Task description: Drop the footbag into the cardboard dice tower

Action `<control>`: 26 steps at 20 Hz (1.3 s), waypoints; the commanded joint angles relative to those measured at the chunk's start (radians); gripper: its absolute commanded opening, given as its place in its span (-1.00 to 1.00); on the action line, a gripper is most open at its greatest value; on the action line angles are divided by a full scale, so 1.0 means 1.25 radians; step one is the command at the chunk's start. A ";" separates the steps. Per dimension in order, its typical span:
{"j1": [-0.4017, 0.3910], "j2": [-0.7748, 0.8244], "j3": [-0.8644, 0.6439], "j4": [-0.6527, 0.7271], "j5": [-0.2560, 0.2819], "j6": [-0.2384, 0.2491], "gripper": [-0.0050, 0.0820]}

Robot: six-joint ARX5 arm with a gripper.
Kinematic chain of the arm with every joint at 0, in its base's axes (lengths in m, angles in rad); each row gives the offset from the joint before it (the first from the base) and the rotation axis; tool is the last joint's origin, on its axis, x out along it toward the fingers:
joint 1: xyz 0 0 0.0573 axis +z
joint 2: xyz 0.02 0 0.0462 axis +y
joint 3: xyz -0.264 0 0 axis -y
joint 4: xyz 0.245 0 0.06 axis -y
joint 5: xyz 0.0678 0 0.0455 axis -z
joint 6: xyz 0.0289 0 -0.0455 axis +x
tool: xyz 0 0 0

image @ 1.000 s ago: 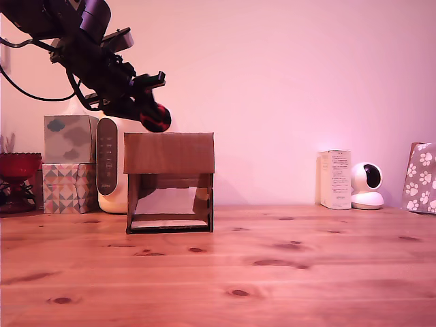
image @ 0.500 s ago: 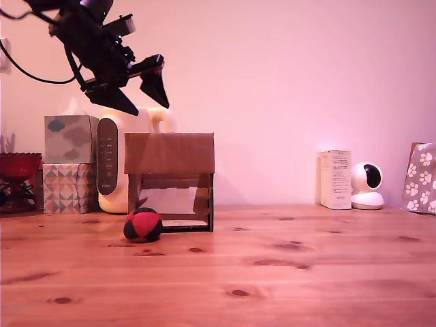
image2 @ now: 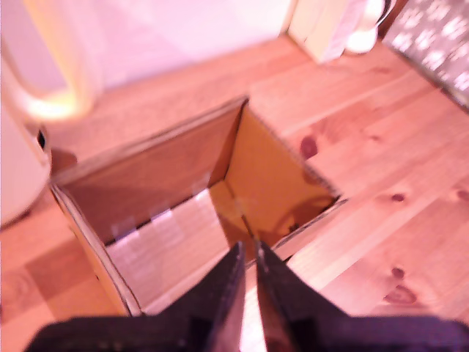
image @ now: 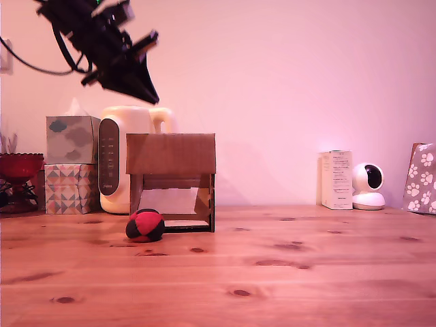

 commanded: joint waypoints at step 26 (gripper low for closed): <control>-0.020 -0.315 -0.910 0.678 0.010 -0.110 -0.94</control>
